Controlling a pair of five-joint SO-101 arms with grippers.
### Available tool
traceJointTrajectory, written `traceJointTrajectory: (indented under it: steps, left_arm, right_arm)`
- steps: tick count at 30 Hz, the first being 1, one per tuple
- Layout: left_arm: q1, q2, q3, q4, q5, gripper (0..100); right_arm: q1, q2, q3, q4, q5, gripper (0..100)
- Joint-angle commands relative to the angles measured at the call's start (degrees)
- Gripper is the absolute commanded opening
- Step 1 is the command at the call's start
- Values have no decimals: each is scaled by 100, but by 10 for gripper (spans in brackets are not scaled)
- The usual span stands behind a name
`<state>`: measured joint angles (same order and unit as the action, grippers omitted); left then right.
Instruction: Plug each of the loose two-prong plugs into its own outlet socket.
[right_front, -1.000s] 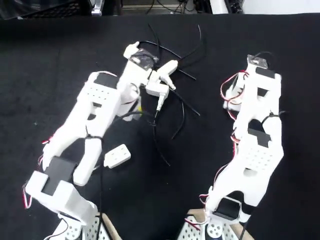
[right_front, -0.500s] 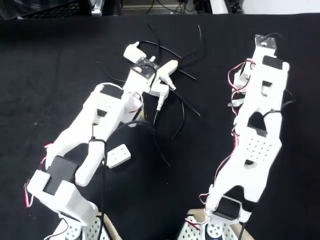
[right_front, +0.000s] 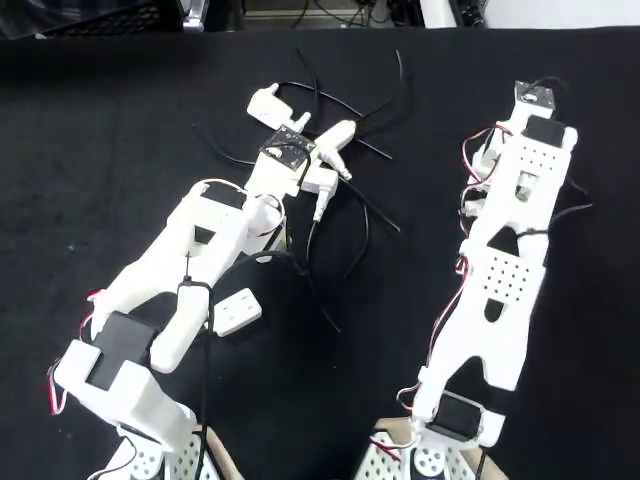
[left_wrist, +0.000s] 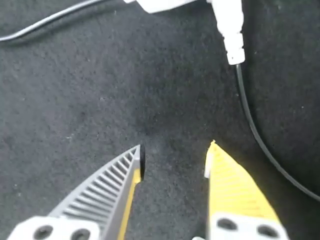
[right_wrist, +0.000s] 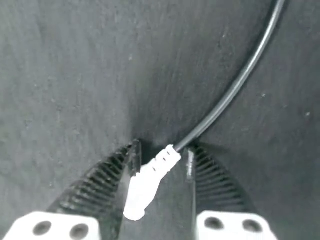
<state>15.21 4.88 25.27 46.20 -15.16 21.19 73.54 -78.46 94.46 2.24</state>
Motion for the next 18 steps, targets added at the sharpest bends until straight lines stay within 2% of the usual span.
traceJointTrajectory:
  steps: [1, 4, 7, 14, 18]
  left_arm:
    - [13, -44, -31, -79, 53, 209]
    - [13, -35, -31, -79, 53, 209]
    - [13, -35, -31, -79, 53, 209]
    - [22, -88, -31, -70, 88, 209]
    - [-84, -105, -66, -35, 536, 211]
  right_arm:
    - [-18, 374, -901, 264, -53, 133]
    - [-18, 435, -1262, 492, -53, 114]
    - [-35, 409, -1473, 615, -53, 12]
    - [-202, 242, -1719, 624, -35, 12]
    - [-624, -330, -1701, 651, -35, 12]
